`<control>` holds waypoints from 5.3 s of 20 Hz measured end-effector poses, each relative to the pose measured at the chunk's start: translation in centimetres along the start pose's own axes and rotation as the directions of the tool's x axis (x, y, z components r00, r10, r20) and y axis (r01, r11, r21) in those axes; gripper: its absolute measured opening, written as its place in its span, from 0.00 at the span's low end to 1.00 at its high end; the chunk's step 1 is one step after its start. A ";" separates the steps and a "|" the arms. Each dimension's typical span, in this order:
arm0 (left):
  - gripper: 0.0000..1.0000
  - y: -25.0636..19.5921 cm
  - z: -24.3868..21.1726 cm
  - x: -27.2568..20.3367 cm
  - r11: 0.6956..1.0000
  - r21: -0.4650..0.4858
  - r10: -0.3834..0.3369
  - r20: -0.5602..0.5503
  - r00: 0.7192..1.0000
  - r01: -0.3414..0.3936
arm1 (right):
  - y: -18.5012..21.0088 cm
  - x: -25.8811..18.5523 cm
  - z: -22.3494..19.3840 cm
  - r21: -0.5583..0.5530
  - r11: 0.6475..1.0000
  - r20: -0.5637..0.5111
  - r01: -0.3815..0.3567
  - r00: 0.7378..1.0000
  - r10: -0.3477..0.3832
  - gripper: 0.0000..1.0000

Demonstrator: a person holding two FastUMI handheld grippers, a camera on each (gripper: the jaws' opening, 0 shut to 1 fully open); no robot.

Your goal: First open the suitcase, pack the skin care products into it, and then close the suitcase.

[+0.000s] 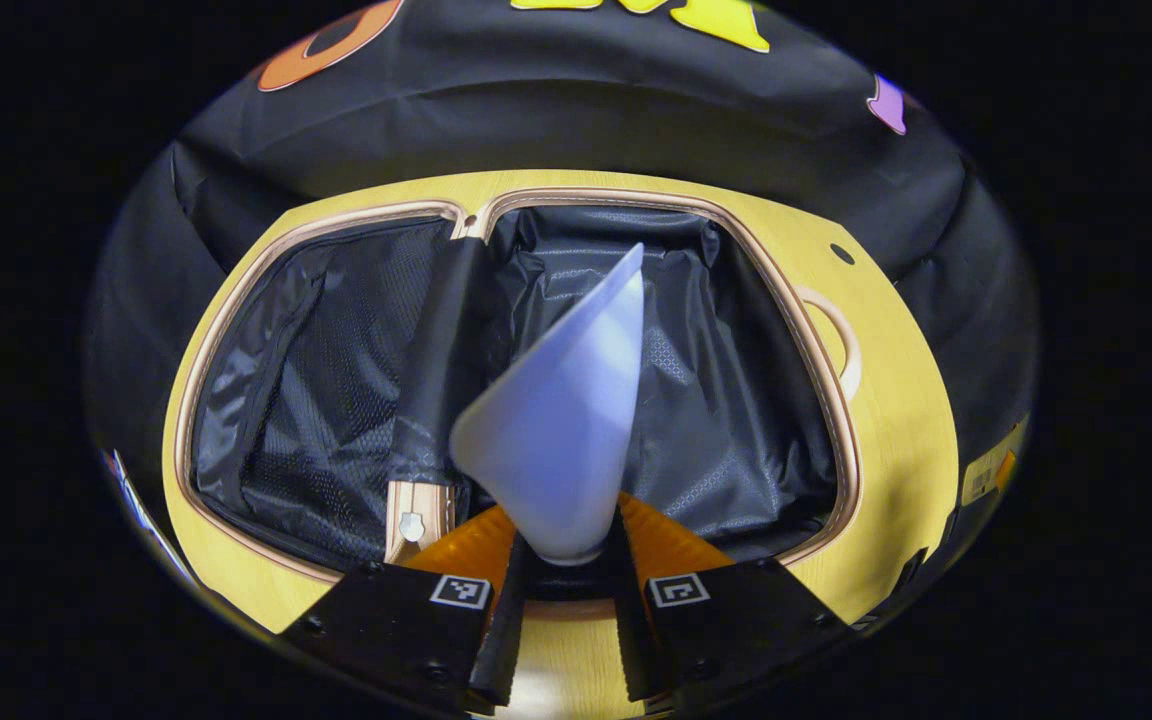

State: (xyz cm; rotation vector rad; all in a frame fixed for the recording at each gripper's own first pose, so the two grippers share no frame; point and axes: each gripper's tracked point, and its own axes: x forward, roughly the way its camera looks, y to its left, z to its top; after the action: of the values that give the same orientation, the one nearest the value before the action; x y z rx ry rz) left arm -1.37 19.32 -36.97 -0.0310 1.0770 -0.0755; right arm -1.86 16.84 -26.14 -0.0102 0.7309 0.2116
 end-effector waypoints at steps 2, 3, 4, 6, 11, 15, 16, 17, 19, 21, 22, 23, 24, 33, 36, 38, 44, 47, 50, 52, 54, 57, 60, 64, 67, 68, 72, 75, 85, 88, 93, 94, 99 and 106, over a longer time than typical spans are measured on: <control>0.43 -0.1 0.5 0.2 1.000 0.018 0.011 -0.020 1.000 -0.011 | 0.0 -0.6 -0.2 0.016 1.000 0.003 -0.002 1.000 0.002 0.46; 0.48 0.0 0.7 0.5 1.000 0.024 0.016 -0.026 1.000 -0.016 | 0.0 -0.8 -0.4 0.016 1.000 0.003 0.002 1.000 -0.002 0.48; 0.48 0.0 1.0 0.8 0.999 0.027 0.022 -0.032 0.999 -0.021 | -0.2 -0.9 -0.6 0.016 1.000 -0.001 0.012 1.000 -0.012 0.48; 0.39 0.0 1.2 1.2 0.999 0.033 0.027 -0.048 0.999 -0.025 | 0.1 -1.0 -1.0 0.032 0.999 -0.011 0.017 1.000 -0.016 0.48; 0.43 -0.3 -0.4 2.7 1.000 -0.006 0.007 -0.124 0.992 -0.008 | 1.3 -0.8 -1.1 0.005 1.000 -0.021 0.010 1.000 -0.010 0.48; 0.43 -0.1 0.4 2.9 1.000 -0.003 0.013 -0.088 0.996 -0.013 | 2.7 -0.9 -0.3 -0.016 1.000 -0.021 -0.016 1.000 0.016 0.48; 0.43 -0.2 0.5 3.1 1.000 -0.002 0.001 -0.084 0.996 -0.001 | 3.4 -0.7 0.3 -0.018 0.999 -0.020 -0.030 0.999 0.030 0.48; 0.50 -0.3 0.5 3.0 1.000 -0.011 -0.006 -0.079 0.997 0.005 | 4.0 -0.4 0.8 -0.021 0.999 -0.016 -0.044 0.999 0.044 0.48; 0.60 0.4 1.0 2.5 0.999 -0.023 0.028 -0.033 0.999 -0.028 | 5.5 0.2 2.5 -0.041 0.997 0.002 -0.072 0.997 0.072 0.48; 0.57 -0.2 1.5 1.1 0.999 -0.039 0.003 0.014 1.000 -0.003 | 7.4 1.4 4.7 -0.063 0.993 0.024 -0.102 0.994 0.104 0.48; 0.72 -0.6 1.9 -0.1 0.999 -0.034 -0.011 0.045 0.999 0.013 | 8.6 1.9 5.8 -0.072 0.990 0.033 -0.122 0.992 0.125 0.48; 0.78 -0.6 2.3 -1.3 1.000 -0.023 -0.013 0.080 0.997 0.014 | 9.8 2.5 6.9 -0.084 0.987 0.042 -0.140 0.989 0.144 0.48; 0.91 -0.6 2.8 -2.7 1.000 -0.008 -0.013 0.122 0.992 0.014 | 11.1 3.2 8.2 -0.097 0.983 0.052 -0.156 0.985 0.162 0.48; 0.89 5.5 3.3 -16.8 0.984 0.005 0.158 0.453 0.877 -0.180 | 21.5 11.1 9.0 -0.097 0.962 -0.078 -0.257 0.965 0.250 0.48; 0.92 6.0 4.1 -21.3 0.978 -0.002 0.167 0.598 0.784 -0.207 | 23.4 14.0 5.6 -0.079 0.964 -0.187 -0.253 0.954 0.235 0.48; 0.93 7.3 4.8 -22.4 0.973 -0.005 0.178 0.657 0.733 -0.232 | 24.1 15.0 3.7 -0.085 0.967 -0.248 -0.240 0.945 0.213 0.46; 0.99 9.2 4.6 -25.3 0.965 -0.058 0.217 0.722 0.657 -0.256 | 24.8 15.8 1.4 -0.040 0.977 -0.332 -0.211 0.925 0.186 0.48; 0.99 10.2 4.4 -25.4 0.958 -0.073 0.244 0.714 0.657 -0.277 | 24.7 16.5 1.2 0.014 0.985 -0.343 -0.174 0.924 0.169 0.48; 1.00 11.1 3.0 -25.0 0.958 -0.092 0.256 0.692 0.675 -0.270 | 24.2 18.1 2.1 0.072 0.988 -0.330 -0.134 0.932 0.151 0.48; 0.99 12.0 2.1 -24.2 0.958 -0.129 0.274 0.665 0.695 -0.255 | 24.1 18.7 2.3 0.136 0.986 -0.331 -0.092 0.934 0.133 0.48; 0.99 12.8 1.8 -23.8 0.954 -0.180 0.298 0.642 0.706 -0.239 | 23.9 19.6 2.4 0.151 0.986 -0.331 -0.065 0.937 0.112 0.46; 0.99 13.8 1.6 -24.0 0.950 -0.226 0.311 0.628 0.713 -0.216 | 24.0 20.9 1.1 0.146 0.989 -0.377 -0.019 0.923 0.073 0.48; 0.99 15.2 1.6 -24.0 0.942 -0.224 0.334 0.635 0.696 -0.248 | 24.3 21.4 -0.7 0.193 0.981 -0.437 0.015 0.896 0.073 0.48; 0.99 16.5 2.1 -24.2 0.941 -0.232 0.338 0.655 0.676 -0.245 | 24.5 21.3 -0.9 0.203 0.979 -0.439 0.014 0.895 0.078 0.50; 0.99 18.1 2.6 -23.6 0.936 -0.237 0.351 0.647 0.677 -0.259 | 24.6 20.3 0.1 0.188 0.982 -0.405 -0.017 0.909 0.094 0.58; 0.99 19.0 2.9 -23.2 0.934 -0.244 0.358 0.646 0.674 -0.261 | 24.6 19.7 0.8 0.168 0.985 -0.380 -0.034 0.920 0.096 0.71; 0.99 22.8 3.0 -20.1 0.921 -0.348 0.362 0.589 0.723 -0.178 | 24.3 14.7 5.8 0.088 0.988 -0.216 -0.127 0.966 0.144 0.82; 0.99 26.2 2.4 -17.2 0.892 -0.437 0.367 0.548 0.752 -0.117 | 22.5 9.2 11.0 0.033 0.988 -0.040 -0.149 0.988 0.150 0.77; 0.98 34.5 2.6 -5.2 0.659 -0.722 0.208 0.445 0.871 0.211 | 12.0 -8.5 19.0 -0.057 0.998 0.349 -0.018 0.936 0.037 0.81; 0.97 35.0 3.3 -1.7 0.531 -0.784 0.118 0.444 0.888 0.322 | 9.6 -10.8 18.6 -0.061 0.998 0.387 0.018 0.922 0.007 0.82; 1.00 34.3 3.3 2.3 0.399 -0.834 0.027 0.426 0.904 0.381 | 6.6 -13.1 17.4 -0.023 0.997 0.414 0.069 0.909 -0.054 0.81; 0.72 34.6 2.9 3.0 0.392 -0.849 0.049 0.405 0.913 0.355 | 6.1 -13.2 16.9 -0.014 0.997 0.403 0.075 0.913 -0.063 0.81; 0.23 34.7 3.8 4.1 0.387 -0.855 0.062 0.396 0.916 0.344 | 3.0 -13.8 14.8 0.070 0.991 0.365 0.115 0.921 -0.132 0.80; 0.07 34.2 6.5 0.0 0.483 -0.803 0.086 0.441 0.893 0.349 | -1.0 -16.4 15.3 0.155 0.971 0.425 0.184 0.875 -0.233 0.80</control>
State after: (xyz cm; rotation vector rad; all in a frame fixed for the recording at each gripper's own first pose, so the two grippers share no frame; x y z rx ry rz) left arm 5.97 53.33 -36.03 -1.0478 0.5504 0.3477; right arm -3.40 14.08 -3.88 0.0622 0.2816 -0.0376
